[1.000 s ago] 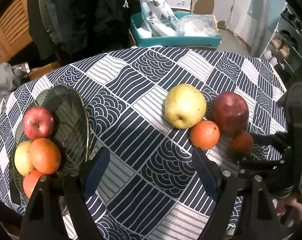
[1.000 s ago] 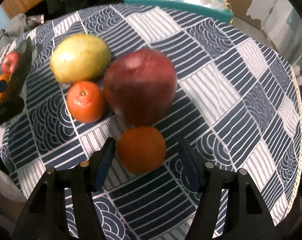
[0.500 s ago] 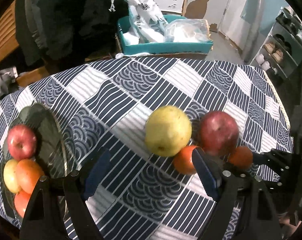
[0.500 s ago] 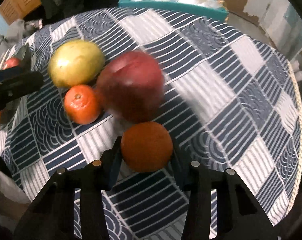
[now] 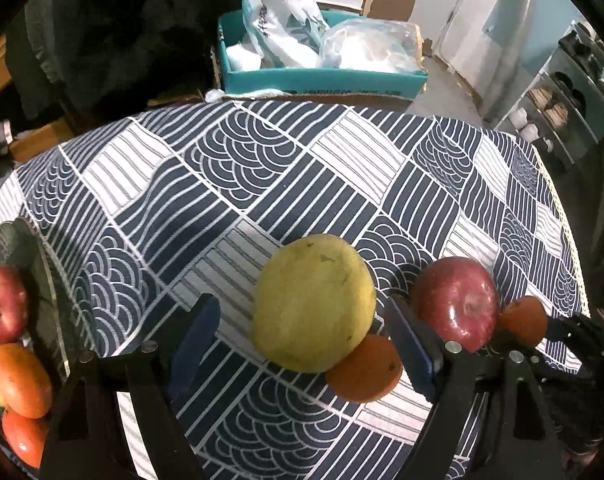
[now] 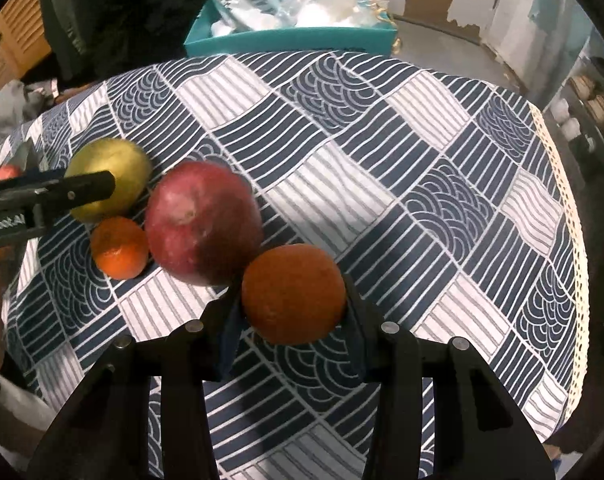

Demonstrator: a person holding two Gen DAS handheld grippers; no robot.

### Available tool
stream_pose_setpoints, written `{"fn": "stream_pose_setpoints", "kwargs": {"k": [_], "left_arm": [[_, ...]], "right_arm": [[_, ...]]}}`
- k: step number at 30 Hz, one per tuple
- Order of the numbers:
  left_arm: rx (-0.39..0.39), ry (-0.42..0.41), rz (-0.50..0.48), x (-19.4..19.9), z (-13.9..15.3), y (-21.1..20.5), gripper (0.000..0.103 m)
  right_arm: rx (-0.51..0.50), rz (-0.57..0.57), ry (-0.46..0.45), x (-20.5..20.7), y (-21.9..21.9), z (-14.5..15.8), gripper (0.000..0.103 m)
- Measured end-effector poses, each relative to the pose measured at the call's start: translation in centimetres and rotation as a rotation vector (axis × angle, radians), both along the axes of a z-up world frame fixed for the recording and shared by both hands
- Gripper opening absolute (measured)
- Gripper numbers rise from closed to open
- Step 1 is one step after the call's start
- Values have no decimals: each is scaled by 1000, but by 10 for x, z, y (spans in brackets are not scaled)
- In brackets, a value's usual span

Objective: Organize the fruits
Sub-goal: 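Grasp the large yellow-green pear with the left tool while the right tool grasps an orange, then carry the pear with the left tool while the right tool carries the orange over the bowl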

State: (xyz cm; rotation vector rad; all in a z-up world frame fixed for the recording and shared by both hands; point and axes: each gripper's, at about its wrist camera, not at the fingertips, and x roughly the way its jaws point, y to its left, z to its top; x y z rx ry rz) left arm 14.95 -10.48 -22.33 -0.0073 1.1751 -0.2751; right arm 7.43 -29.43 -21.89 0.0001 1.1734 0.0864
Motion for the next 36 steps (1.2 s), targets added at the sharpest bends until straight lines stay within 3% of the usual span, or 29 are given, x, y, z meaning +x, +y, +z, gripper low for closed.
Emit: {"fn": "stream_pose_setpoints", "kwargs": {"k": [2,7,17,36], "left_arm": [[11,9,-10,2,-5,-3,83],[-19,37,-31,3,-14,-6,67],[-7,5,-14,-9,-6,-2,66],[-54,-131,-11,-51,70,8,66]], "right_arm": [[4,-9,-2,2,-3,2,44],[12,-13,-15,-1,-5,7,44],[-7,-14,-71,-1,-5,21,44],[-3,10,-255,-10,14,91,44]]}}
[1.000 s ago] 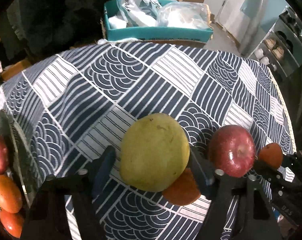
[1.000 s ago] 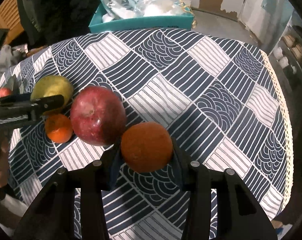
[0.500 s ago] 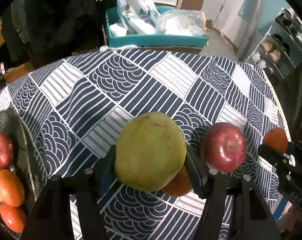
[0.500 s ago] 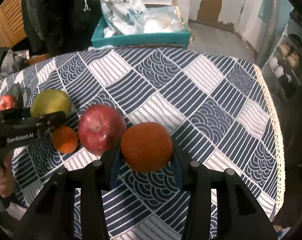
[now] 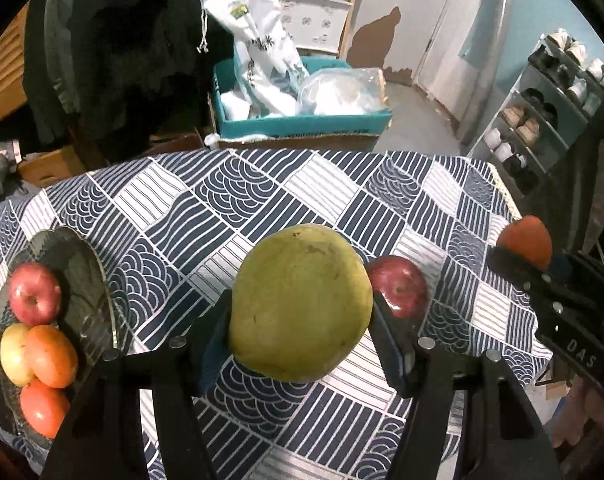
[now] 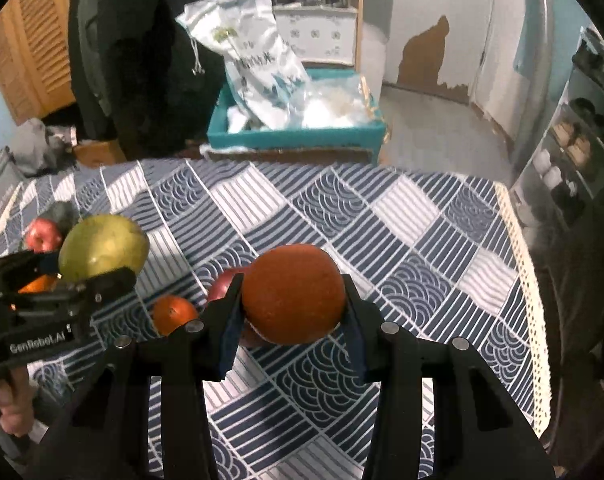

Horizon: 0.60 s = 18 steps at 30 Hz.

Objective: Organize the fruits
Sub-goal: 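Carry the pear with the left tool while the right tool carries the orange over the bowl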

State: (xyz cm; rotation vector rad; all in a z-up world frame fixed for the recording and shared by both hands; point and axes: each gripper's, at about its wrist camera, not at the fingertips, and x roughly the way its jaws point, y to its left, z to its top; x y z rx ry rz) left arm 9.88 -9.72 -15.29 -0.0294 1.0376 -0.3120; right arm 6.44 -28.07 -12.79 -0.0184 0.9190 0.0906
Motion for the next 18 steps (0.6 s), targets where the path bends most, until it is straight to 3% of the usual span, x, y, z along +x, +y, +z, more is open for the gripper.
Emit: {"fn": "stream_pose_setpoints", "kwargs": {"k": [18], "left_arm": [[-22,-117,27,-39,61,32,66]], "right_arm": [[-4,62,-152,-27,28,64,44]]}}
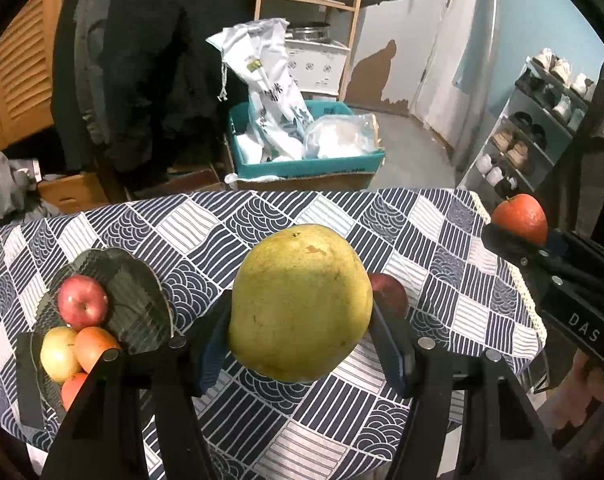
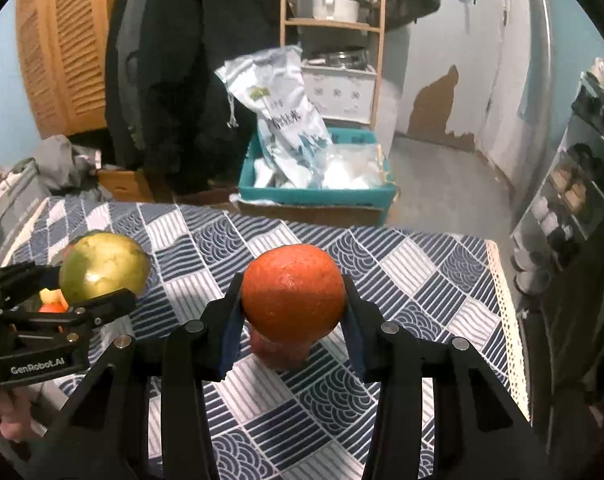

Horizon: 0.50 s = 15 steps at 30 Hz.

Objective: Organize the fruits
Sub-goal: 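Carry the pear with the left tool while the right tool carries the orange over the bowl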

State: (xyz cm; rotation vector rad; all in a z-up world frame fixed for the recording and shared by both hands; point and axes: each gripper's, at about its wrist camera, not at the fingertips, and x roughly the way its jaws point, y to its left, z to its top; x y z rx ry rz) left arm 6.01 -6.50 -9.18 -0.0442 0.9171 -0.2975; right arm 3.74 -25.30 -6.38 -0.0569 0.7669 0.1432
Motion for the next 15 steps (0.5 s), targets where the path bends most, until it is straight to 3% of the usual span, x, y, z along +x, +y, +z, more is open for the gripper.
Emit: {"fn": "stream_pose_setpoints", "kwargs": {"k": [15], "left_arm": [[-10,-72,27,-24,33,18,66]], "right_arm": [[35,66,-58,-19,19,28,44]]}}
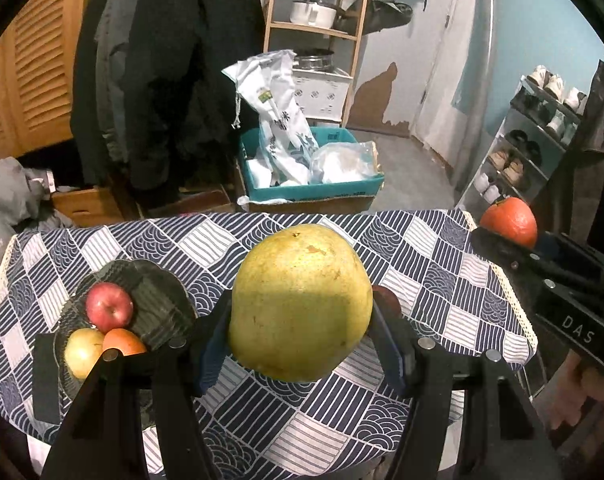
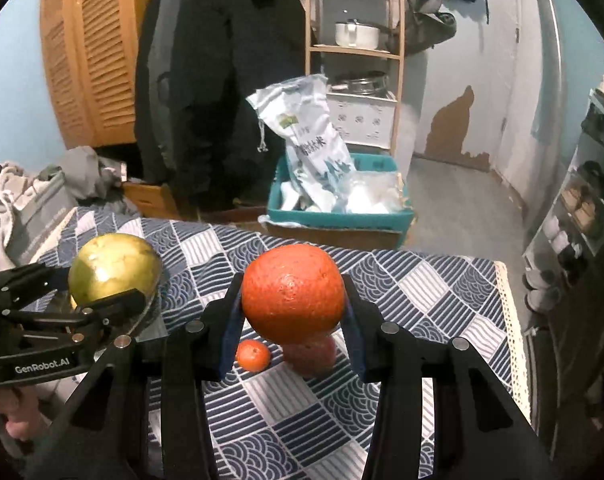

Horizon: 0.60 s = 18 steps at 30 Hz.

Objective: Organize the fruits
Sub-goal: 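Carry the pear with the left tool while the right tool carries the orange over the bowl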

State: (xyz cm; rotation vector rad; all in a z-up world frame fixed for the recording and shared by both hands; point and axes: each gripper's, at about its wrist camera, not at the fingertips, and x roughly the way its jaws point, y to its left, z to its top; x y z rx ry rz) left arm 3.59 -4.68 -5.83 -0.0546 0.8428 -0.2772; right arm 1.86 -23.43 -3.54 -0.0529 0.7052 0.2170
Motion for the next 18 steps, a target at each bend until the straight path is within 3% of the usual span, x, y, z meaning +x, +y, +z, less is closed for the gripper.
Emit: {"fn": "stream_pose_setpoints", "kwargs": {"k": [10,18], "left_arm": [[-5,-36,37,-9,12,20,66],[-20,-16,80,-8,6,42,66]], "right_arm": [[15,40,2,3,17,1,44],[23,89,20,12,43,-2,44]]}}
